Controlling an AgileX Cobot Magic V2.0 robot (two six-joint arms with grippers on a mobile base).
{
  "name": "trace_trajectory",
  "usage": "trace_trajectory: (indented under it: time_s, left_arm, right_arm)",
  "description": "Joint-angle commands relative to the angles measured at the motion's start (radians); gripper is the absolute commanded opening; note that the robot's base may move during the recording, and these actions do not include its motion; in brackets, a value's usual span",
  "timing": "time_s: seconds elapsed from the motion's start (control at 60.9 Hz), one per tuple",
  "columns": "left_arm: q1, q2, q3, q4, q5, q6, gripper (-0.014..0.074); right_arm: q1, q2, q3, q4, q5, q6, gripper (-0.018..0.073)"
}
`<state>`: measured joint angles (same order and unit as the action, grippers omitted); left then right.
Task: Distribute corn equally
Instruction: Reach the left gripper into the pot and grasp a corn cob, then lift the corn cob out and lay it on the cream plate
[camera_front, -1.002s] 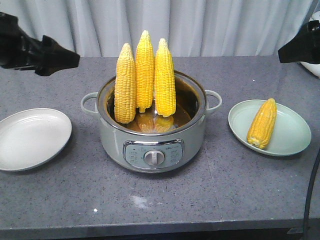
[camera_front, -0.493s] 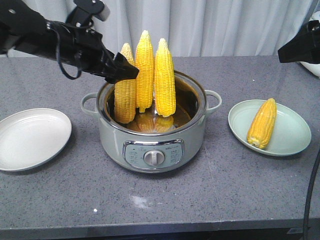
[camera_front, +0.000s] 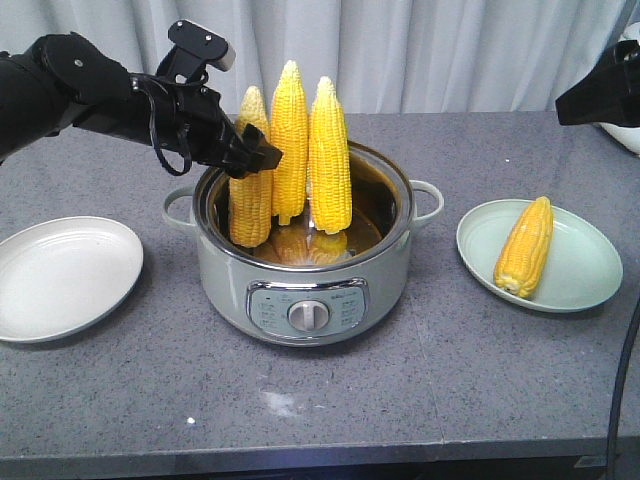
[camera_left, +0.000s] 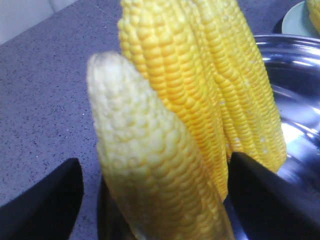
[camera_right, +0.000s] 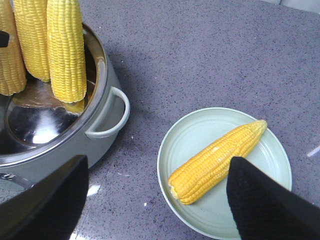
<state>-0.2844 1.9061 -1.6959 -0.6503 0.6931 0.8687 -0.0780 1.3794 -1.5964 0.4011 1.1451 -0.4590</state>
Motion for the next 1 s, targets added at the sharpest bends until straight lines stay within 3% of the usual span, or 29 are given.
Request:
trace_trajectory:
  time_s: [0.0,0.214,0.312,0.411,0.575,0.707,0.871,0.986]
  left_arm:
    - [-0.006,-0.052,-0.034,-0.040,-0.047,0.001,0.0456]
    - [-0.006,-0.054,-0.034,-0.040,-0.052,0.001,0.0143]
    - [-0.006,-0.067,-0.034,-0.043,-0.051,0.001,0.0038]
    - [-0.006,-0.101,-0.034,-0.041,-0.051,0.001,-0.0006]
    - [-0.002,-0.191,-0.034,-0.022,-0.052,-0.025,0.0004]
    - [0.009,-0.286,-0.034,0.110,-0.063,-0.166,0.0007]
    - [0.063,-0.364,-0.034,0.380,-0.009,-0.484,0.0016]
    - [0.105,-0.377,-0.034,0.586,0.120,-0.677,0.0021]
  right_arm:
    - [0.000,-0.029,-0.024,0.023,-0.059,-0.007,0.0557]
    - [0.000,-0.029,-0.024,0.023,-0.058,-0.007,0.0557]
    - [0.000,-0.029,-0.024,0.023,-0.057,-0.007,0.0557]
    - [0.000,-0.029,-0.024,0.023,-0.056,-0.007,0.0557]
    - [0.000,-0.029,-0.024,0.023,-0.055,-0.004,0.0557]
    - [0.000,-0.029,-0.024,0.023,-0.055,-0.004,0.0557]
    - [0.000,-0.029,-0.024,0.023,-0.055,-0.004,0.0557]
    - [0.000,-0.029,-0.024,0.023,-0.054,-0.004,0.0557]
